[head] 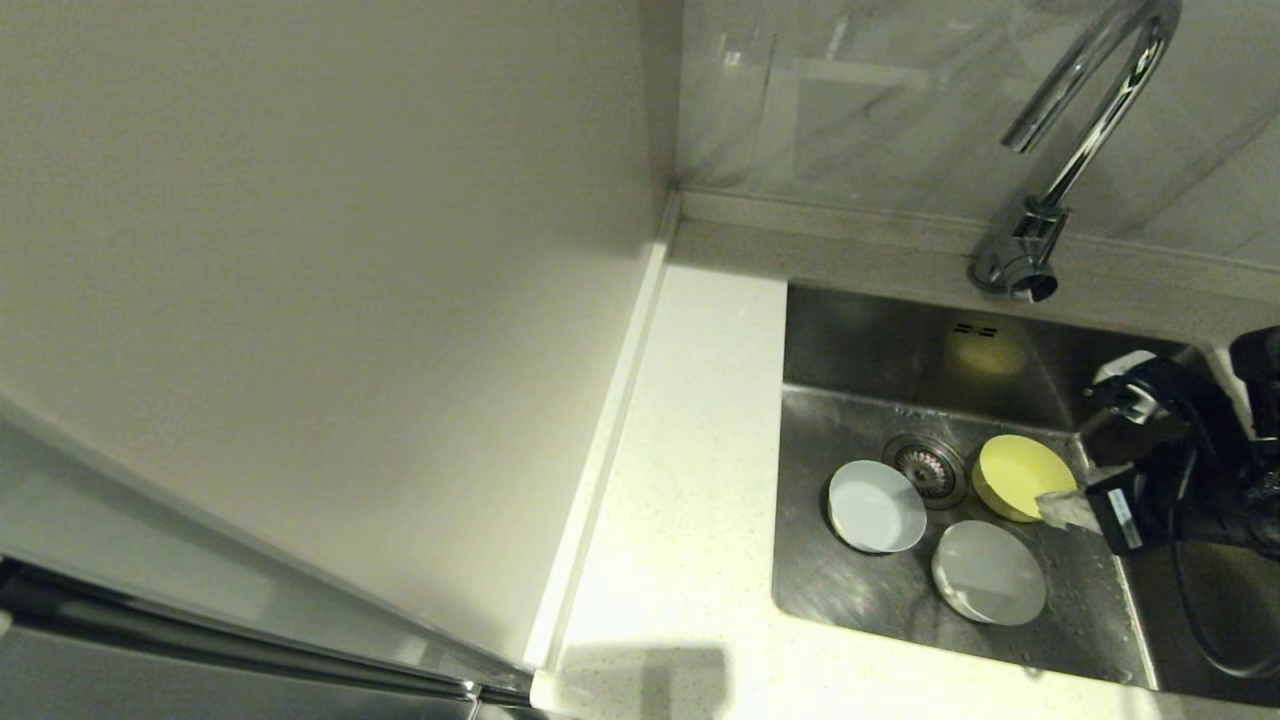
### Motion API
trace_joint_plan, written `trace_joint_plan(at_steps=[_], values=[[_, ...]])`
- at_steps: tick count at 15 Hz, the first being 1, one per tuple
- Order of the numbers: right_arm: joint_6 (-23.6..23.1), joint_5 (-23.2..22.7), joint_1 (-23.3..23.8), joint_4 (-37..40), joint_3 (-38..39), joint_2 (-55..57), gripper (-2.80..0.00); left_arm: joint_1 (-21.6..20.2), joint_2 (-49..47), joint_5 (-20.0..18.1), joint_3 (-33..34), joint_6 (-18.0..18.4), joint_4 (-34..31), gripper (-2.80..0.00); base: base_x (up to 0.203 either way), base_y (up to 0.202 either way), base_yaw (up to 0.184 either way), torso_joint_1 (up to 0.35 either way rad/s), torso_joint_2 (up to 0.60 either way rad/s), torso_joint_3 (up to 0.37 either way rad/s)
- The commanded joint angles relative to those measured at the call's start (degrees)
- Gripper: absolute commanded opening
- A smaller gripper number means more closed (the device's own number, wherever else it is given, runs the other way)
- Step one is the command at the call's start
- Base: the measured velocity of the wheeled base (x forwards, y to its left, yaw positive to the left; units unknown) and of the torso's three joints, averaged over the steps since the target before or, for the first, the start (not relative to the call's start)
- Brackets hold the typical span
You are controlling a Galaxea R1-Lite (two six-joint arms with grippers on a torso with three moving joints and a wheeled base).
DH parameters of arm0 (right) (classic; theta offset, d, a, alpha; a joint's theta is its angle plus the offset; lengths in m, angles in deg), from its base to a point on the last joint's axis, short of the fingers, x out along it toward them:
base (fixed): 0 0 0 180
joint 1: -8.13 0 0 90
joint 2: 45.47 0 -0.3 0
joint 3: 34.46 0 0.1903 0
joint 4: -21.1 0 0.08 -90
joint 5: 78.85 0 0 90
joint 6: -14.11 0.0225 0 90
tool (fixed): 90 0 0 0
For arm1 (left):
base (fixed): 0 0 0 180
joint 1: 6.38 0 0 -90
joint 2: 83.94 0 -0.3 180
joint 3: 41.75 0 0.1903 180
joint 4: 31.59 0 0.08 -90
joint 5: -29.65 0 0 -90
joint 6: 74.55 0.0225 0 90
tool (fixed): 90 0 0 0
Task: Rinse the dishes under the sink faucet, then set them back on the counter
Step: Put a bowl back to the table from the sink
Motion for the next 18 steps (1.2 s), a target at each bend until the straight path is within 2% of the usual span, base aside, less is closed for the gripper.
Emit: trace_joint_plan(at_steps=[1, 5, 7, 12, 16, 18], values=[[0.01, 6.57, -4.76, -5.92, -1.37, 9.01, 0.00, 0.00, 0.00, 0.00, 0.18, -0.04, 0.02, -2.80, 0.000, 0.000, 0.000, 0.000, 0.00, 0.000], [0.65, 18.57, -6.20, -15.11, -1.74, 15.89, 0.00, 0.00, 0.00, 0.00, 0.18, -0.04, 0.02, -2.80, 0.000, 0.000, 0.000, 0.000, 0.00, 0.000], [1.40, 23.34, -6.11, -16.28, -1.24, 16.70, 0.00, 0.00, 0.00, 0.00, 0.18, -0.04, 0.02, -2.80, 0.000, 0.000, 0.000, 0.000, 0.00, 0.000], [2.87, 27.91, -6.10, -15.47, -1.41, 18.65, 0.00, 0.00, 0.00, 0.00, 0.18, -0.04, 0.02, -2.80, 0.000, 0.000, 0.000, 0.000, 0.00, 0.000], [3.35, 28.13, -6.11, -14.87, -3.33, 23.90, 0.00, 0.00, 0.00, 0.00, 0.18, -0.04, 0.02, -2.80, 0.000, 0.000, 0.000, 0.000, 0.00, 0.000], [3.45, 28.17, -6.11, -15.08, -6.78, 27.48, 0.00, 0.00, 0.00, 0.00, 0.18, -0.04, 0.02, -2.80, 0.000, 0.000, 0.000, 0.000, 0.00, 0.000]])
